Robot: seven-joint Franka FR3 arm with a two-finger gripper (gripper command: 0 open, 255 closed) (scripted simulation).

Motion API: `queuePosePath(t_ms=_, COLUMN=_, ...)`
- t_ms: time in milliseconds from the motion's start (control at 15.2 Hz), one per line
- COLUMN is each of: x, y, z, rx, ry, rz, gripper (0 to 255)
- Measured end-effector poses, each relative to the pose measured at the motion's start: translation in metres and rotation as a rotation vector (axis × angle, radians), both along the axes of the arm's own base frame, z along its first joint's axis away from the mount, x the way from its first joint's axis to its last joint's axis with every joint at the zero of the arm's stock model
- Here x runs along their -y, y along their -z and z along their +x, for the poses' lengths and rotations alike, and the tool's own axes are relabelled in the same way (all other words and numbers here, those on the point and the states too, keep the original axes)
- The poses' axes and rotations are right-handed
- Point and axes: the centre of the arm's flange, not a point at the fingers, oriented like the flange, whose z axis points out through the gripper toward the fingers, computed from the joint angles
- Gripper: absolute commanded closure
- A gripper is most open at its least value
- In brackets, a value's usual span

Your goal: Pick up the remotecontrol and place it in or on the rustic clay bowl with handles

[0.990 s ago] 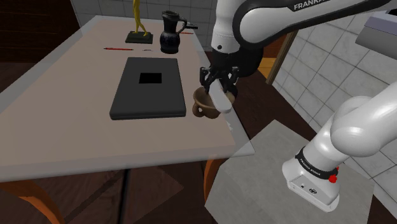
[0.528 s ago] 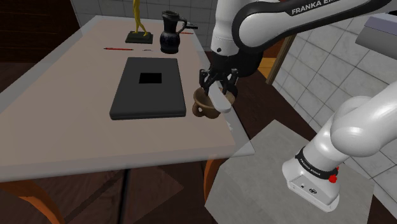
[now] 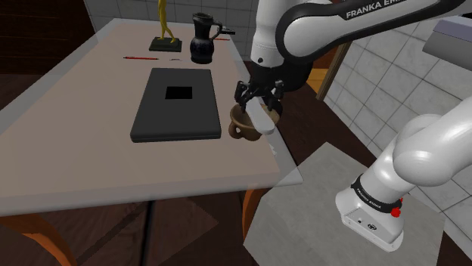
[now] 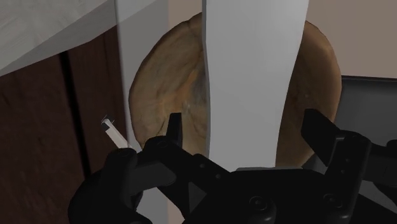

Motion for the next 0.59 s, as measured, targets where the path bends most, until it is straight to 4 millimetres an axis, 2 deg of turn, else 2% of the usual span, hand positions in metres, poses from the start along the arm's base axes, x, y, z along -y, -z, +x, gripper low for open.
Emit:
queuePosePath(t_ms=132, x=0.001, y=-0.015, z=0.0, rx=0.001, ry=0.0, rz=0.0, gripper=0)
queuePosePath(t_ms=264, x=-0.001, y=-0.039, z=0.001, rx=0.002, ry=0.0, rz=0.0, gripper=0)
queuePosePath(t_ms=594, x=-0.001, y=-0.05, z=0.0, rx=0.0, ry=0.0, rz=0.0, gripper=0)
